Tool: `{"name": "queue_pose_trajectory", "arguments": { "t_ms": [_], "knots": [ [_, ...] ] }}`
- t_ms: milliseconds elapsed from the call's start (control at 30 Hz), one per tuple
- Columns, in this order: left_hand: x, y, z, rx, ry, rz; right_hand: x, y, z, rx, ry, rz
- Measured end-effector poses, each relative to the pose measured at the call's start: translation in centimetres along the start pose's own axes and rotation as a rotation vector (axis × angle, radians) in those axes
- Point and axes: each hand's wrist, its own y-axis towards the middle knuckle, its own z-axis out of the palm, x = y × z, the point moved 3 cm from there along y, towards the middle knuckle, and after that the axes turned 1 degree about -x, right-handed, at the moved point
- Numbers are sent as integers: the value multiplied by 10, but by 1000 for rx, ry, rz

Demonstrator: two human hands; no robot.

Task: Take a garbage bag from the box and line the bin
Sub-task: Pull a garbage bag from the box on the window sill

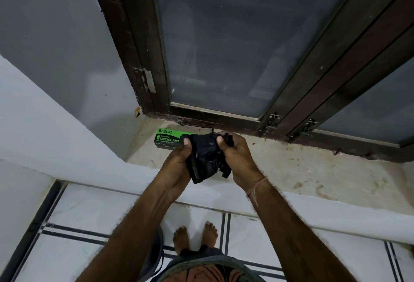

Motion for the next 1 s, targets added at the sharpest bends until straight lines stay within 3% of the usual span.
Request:
{"name": "queue_pose_trajectory", "arguments": {
  "t_ms": [100,233,533,1000],
  "knots": [
    [1,1,0,10,4,4,2,-1,-1,14,56,51],
    [1,4,-1,9,30,-7,5,-5,-1,223,-61,12],
    [-1,3,0,7,30,46,-3,1,-9,306,-94,169],
    [-1,4,9,25,9,23,-9,15,-13,138,63,104]
  ]
}}
